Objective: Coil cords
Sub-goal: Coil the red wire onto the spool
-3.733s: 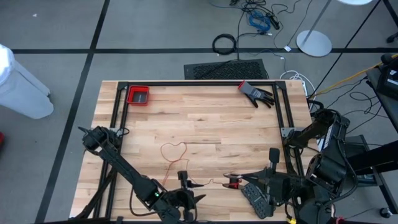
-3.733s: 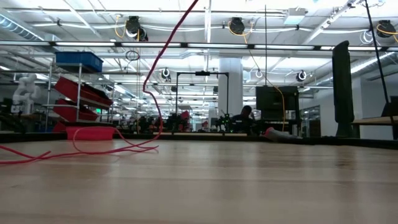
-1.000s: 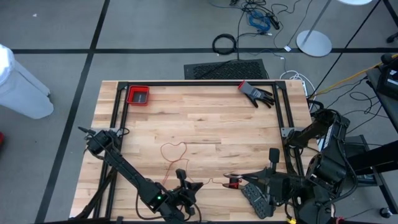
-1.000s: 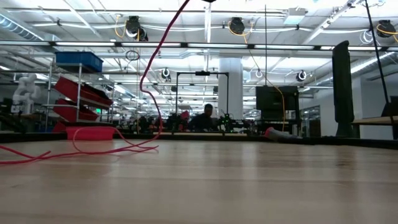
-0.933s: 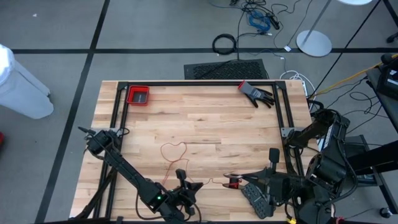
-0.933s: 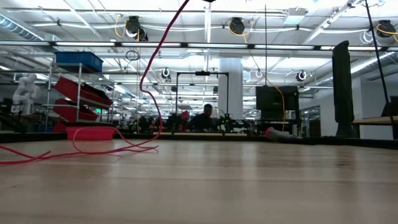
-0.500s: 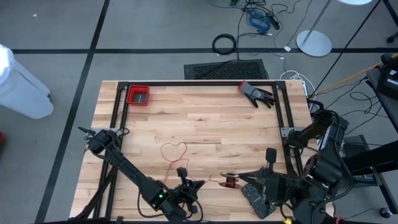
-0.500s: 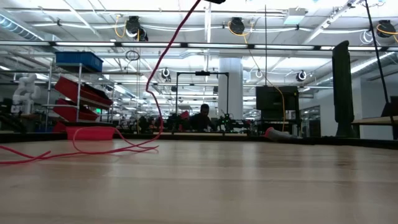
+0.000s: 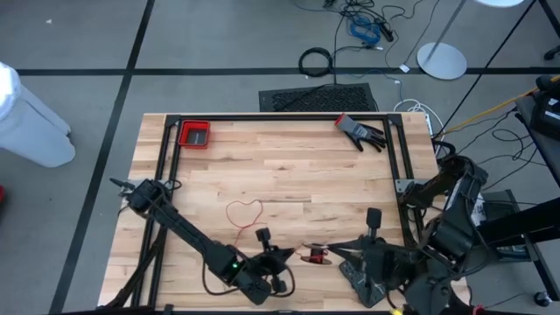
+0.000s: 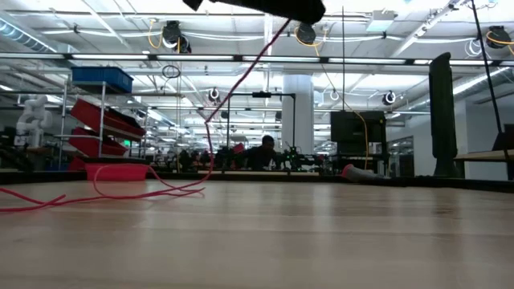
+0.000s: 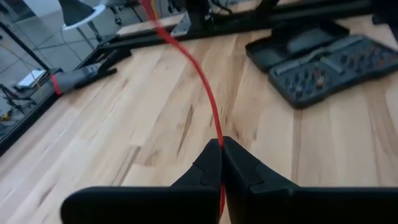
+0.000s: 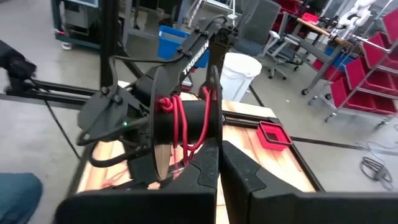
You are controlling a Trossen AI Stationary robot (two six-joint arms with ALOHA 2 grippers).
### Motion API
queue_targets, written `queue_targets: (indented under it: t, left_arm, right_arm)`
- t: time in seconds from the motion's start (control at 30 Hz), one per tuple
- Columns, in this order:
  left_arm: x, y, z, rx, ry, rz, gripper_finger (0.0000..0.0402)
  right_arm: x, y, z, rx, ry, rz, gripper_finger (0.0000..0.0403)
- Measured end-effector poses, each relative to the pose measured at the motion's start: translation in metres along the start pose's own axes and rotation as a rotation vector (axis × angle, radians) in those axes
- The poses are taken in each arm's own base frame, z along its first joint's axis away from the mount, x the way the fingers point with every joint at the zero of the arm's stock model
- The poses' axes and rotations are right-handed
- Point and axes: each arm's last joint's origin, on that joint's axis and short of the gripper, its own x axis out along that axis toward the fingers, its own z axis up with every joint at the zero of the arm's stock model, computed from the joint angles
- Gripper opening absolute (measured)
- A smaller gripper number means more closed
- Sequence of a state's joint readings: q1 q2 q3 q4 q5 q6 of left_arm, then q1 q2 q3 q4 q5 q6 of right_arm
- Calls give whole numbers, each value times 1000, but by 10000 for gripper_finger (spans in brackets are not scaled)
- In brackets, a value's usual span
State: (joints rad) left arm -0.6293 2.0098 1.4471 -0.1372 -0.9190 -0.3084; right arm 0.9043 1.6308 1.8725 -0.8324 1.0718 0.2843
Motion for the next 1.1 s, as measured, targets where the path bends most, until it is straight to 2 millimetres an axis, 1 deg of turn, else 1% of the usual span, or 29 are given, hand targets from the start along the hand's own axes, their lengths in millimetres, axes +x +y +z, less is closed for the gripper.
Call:
queue_targets:
  t: [0.17,0.33,0.43,0.53,0.63,0.73,0.93,1.1]
  left_arm:
    - [11,7,12,11,-56,9,3]
    - [16,7,20,-38,-87,-102,3]
    - [15,5,24,-71,-113,-153,3]
    - [8,0,32,-98,-186,-197,3]
    - [-2,-6,40,-112,-250,-226,3]
    - [-11,-10,54,-107,-287,-235,3]
    - [-26,-12,76,-55,-333,-165,3]
    - [-36,-8,103,-39,-383,-161,3]
  right_arm:
    - [23,6,-1,-14,6,-48,0]
    - [40,7,1,-36,-7,-79,0]
    - [44,5,2,-42,-7,-98,0]
    - [49,5,0,-42,-1,-115,0]
    - [54,7,-2,-57,-1,-171,0]
    - [60,8,-4,-77,2,-218,0]
    - [63,7,-4,-69,1,-229,0]
    - [61,9,-2,-49,-14,-220,0]
